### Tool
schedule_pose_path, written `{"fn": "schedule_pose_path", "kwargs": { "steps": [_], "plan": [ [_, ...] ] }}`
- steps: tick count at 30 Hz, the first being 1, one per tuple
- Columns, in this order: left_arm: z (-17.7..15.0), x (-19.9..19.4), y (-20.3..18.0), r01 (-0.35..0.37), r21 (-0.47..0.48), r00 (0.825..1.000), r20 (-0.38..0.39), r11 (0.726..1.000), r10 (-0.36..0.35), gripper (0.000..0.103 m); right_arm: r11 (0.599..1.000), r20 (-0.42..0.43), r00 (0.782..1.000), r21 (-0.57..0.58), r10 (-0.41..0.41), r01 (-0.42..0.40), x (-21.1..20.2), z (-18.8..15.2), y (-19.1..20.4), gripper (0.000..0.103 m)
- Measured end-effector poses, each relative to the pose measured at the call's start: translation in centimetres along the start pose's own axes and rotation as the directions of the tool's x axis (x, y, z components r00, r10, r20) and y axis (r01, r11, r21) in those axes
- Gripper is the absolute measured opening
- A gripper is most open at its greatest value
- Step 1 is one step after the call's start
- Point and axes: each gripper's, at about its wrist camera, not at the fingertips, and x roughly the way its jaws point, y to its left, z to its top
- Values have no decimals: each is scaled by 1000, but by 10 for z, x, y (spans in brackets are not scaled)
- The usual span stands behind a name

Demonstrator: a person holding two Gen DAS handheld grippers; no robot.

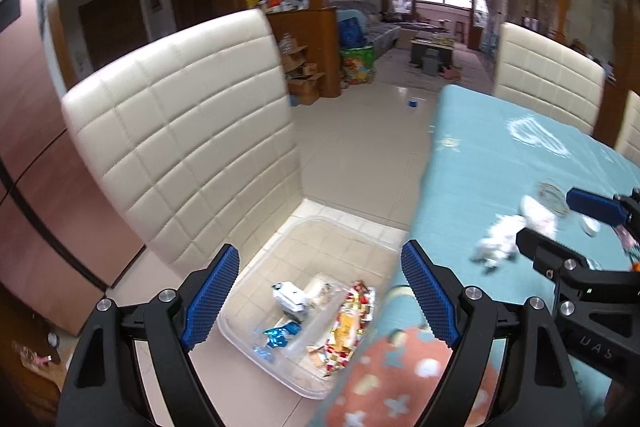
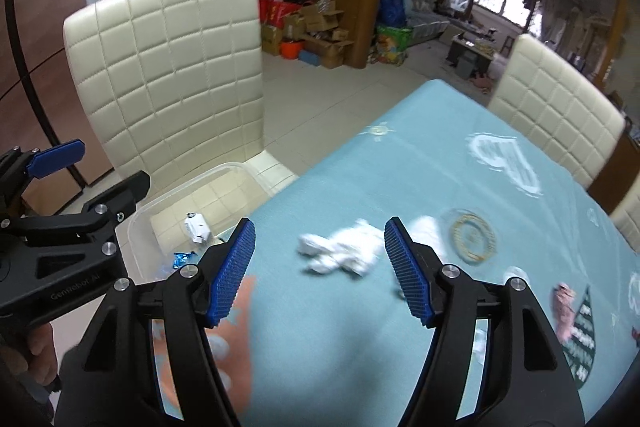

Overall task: Collect trash
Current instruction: 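Move both open tools back over the table, then grasp the white crumpled tissue with the left tool while the right tool grasps the orange wrapper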

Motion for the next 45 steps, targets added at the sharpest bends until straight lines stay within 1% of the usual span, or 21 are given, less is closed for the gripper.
{"fn": "schedule_pose_path", "kwargs": {
  "steps": [3,6,8,12,14,16,18,20,22,25,28,30,31,32,34,36,37,39,41,43,45],
  "plan": [
    [1,-14,-23,32,44,999,15,999,-32,81,997,15,999,65,-40,39,-21,-19,-30,74],
    [-1,-26,-50,105,79,994,2,991,-106,81,988,4,997,129,-82,81,-34,-39,-60,74],
    [-2,-32,-71,162,108,987,-14,981,-161,81,976,-13,994,187,-111,112,-43,-57,-87,74],
    [-7,-31,-103,199,148,980,-32,969,-197,81,950,-49,987,271,-151,158,-56,-88,-127,74],
    [-11,-21,-119,238,154,971,-76,959,-229,81,937,-65,982,294,-179,190,-59,-105,-142,74],
    [-15,-10,-132,244,159,967,-119,957,-227,81,921,-92,973,312,-214,232,-59,-122,-155,74],
    [-19,-1,-141,248,168,964,-142,954,-226,81,898,-140,955,327,-261,293,-54,-135,-170,74],
    [-22,8,-152,232,186,966,-155,955,-205,81,883,-172,946,345,-273,318,-48,-144,-179,73],
    [-22,19,-160,205,209,971,-165,956,-173,81,870,-198,947,381,-253,312,-40,-154,-192,73],
    [-18,31,-164,184,226,974,-173,957,-147,81,860,-219,950,416,-221,296,-29,-159,-205,72],
    [-13,42,-163,156,239,980,-160,959,-119,81,856,-231,949,422,-217,299,-19,-159,-209,69],
    [-10,49,-162,140,248,983,-154,959,-103,81,851,-239,945,426,-221,307,-14,-158,-210,69],
    [-8,54,-160,135,250,983,-155,959,-98,81,850,-241,945,427,-222,309,-12,-158,-209,65],
    [-7,58,-159,131,249,983,-158,960,-94,81,847,-248,944,432,-219,310,-7,-159,-211,56],
    [-5,67,-157,133,242,981,-170,961,-93,81,837,-248,948,459,-201,298,-3,-160,-213,50],
    [-4,74,-156,132,244,980,-177,961,-90,81,838,-236,950,459,-205,295,-4,-160,-212,41],
    [-4,76,-157,131,246,980,-176,960,-89,81,840,-230,952,458,-204,290,-3,-159,-211,33],
    [-4,79,-159,131,256,981,-173,958,-88,81,838,-220,955,467,-200,283,-2,-159,-211,32],
    [-4,82,-161,138,261,981,-170,955,-96,81,842,-214,956,462,-199,279,-1,-157,-210,25],
    [-5,83,-162,147,261,980,-168,954,-105,80,848,-208,959,458,-190,267,0,-156,-207,25],
    [-5,82,-161,162,258,978,-172,952,-120,67,854,-202,962,453,-183,258,0,-154,-204,25]
  ]
}}
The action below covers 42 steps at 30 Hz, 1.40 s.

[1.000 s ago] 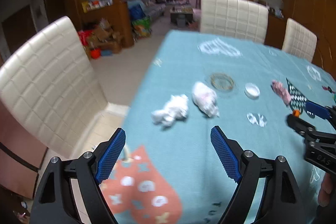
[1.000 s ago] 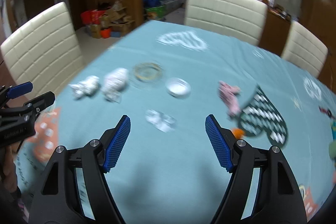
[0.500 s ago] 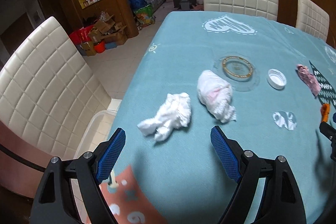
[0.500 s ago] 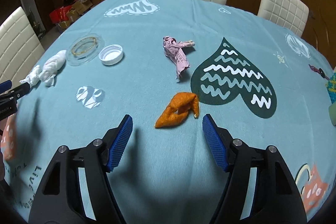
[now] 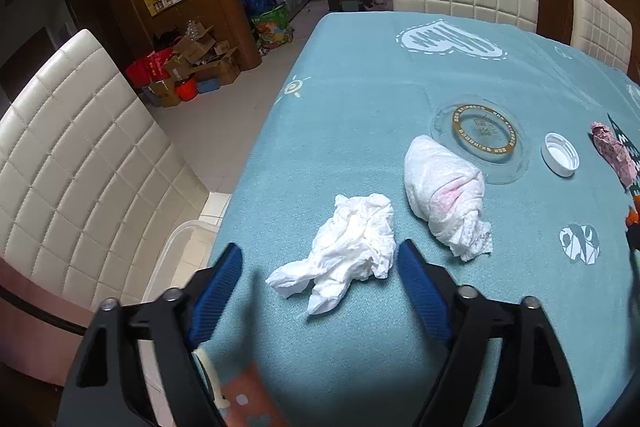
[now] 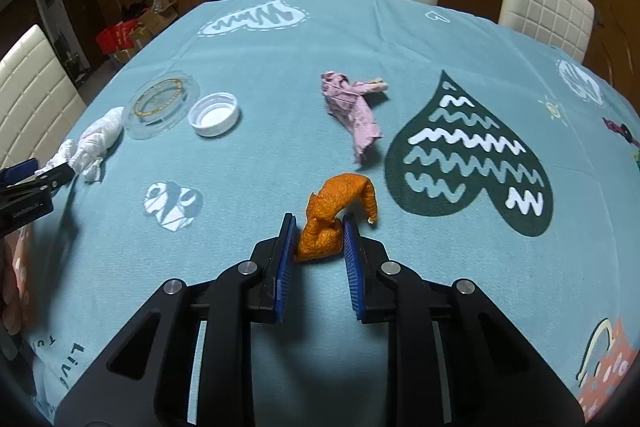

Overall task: Collect trash
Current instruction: 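Grasp the white crumpled tissue with the left tool while the right tool grasps the orange wrapper, then carry the tissue and orange wrapper over to the bin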

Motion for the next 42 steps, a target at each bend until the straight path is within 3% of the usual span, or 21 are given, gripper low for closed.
{"fn": "schedule_pose_path", "kwargs": {
  "steps": [2,5,26,42],
  "plan": [
    [-1,1,0,22,0,1000,-18,1000,-22,39,1000,2,1000,-6,5,-5,-1,0,1,25],
    [-2,-2,-3,50,11,999,-19,999,-50,27,999,5,999,-17,32,-32,-5,-1,6,25],
    [-29,-91,-21,99,56,991,81,994,-103,27,991,130,984,-86,118,-107,-84,-19,20,20],
    [-46,-144,-19,85,79,982,161,993,-96,27,973,171,970,-181,175,-144,-126,-28,54,20]
  ]
}}
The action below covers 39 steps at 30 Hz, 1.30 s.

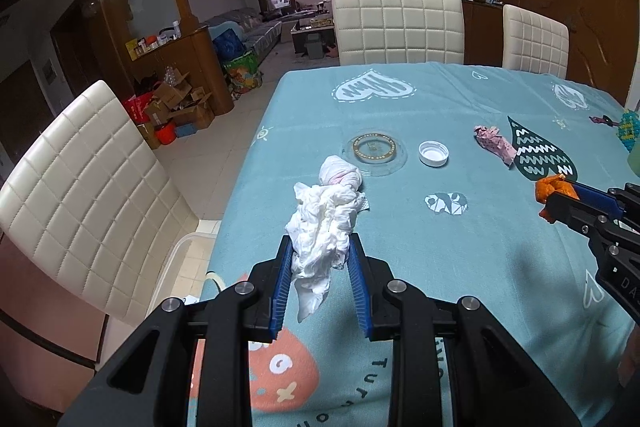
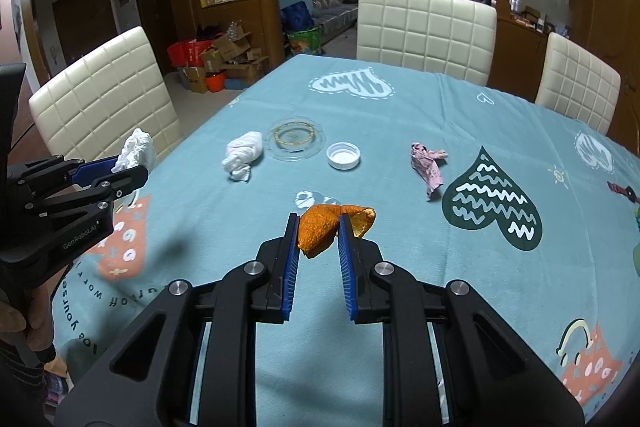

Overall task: Collect trash
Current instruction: 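Carry the tissue and orange wrapper over to the bin, then open the left tool over the bin while the right tool releases the orange wrapper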

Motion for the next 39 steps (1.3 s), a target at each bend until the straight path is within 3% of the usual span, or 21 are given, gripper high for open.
{"fn": "schedule_pose_path", "kwargs": {
  "steps": [6,11,20,29,39],
  "plan": [
    [-8,-17,14,-4,-21,999,32,1000,5,27,998,-9,1000,-59,17,-17,-2,13,24,20],
    [-17,-19,45,-26,-70,999,34,997,28,27,989,-20,999,-141,42,-45,9,32,66,20],
    [-37,-7,121,-135,-164,991,-12,977,135,27,943,-74,987,-295,141,-156,60,62,169,20],
    [-49,13,192,-244,-224,969,-83,943,231,27,901,-119,963,-339,244,-270,108,93,255,20],
    [-51,49,235,-253,-254,966,-116,934,231,27,893,-174,956,-349,236,-284,152,102,285,20]
  ]
}}
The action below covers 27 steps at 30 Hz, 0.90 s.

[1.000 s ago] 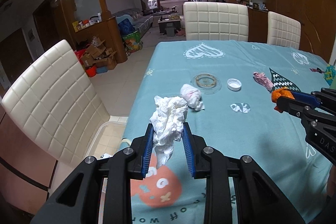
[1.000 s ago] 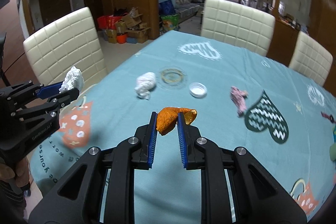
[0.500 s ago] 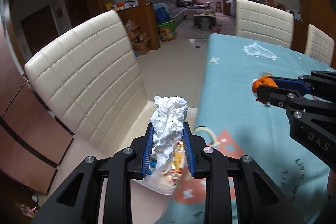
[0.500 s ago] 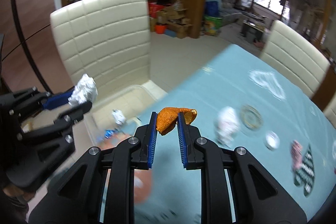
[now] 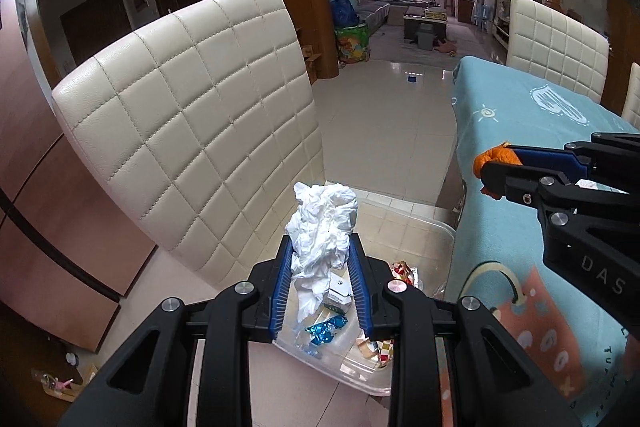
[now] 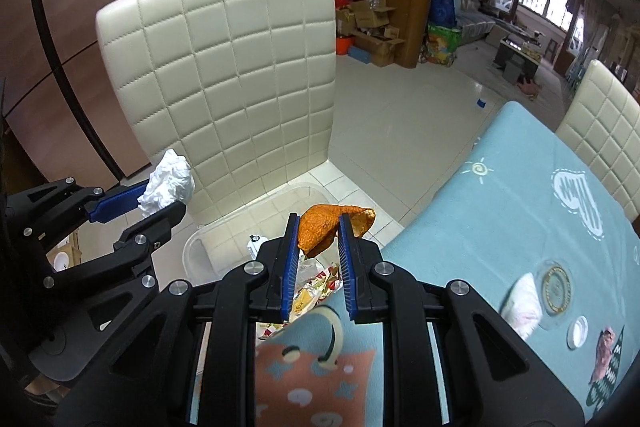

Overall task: Collect trash
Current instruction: 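Open the left tool over the bin while the right tool releases the orange wrapper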

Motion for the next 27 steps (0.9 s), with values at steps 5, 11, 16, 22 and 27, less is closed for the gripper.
{"fn": "schedule_pose_path", "kwargs": {
  "steps": [5,11,16,22,27],
  "plan": [
    [4,17,2,12,-11,1000,-16,1000,-13,27,1000,-23,1000,4,7,-6,17,8,-3,20],
    [4,30,2,17,-25,999,-49,1000,-19,53,998,-62,997,50,49,-45,33,12,-10,22],
    [4,31,4,-24,-45,999,-47,999,22,81,991,-95,992,109,82,-71,43,9,-24,22],
    [2,32,8,-31,-70,998,-63,997,26,81,984,-92,990,150,110,-96,40,6,-34,63],
    [1,20,16,-61,-114,997,-43,992,56,81,986,-16,997,149,72,-69,18,6,-36,81]
  ]
}}
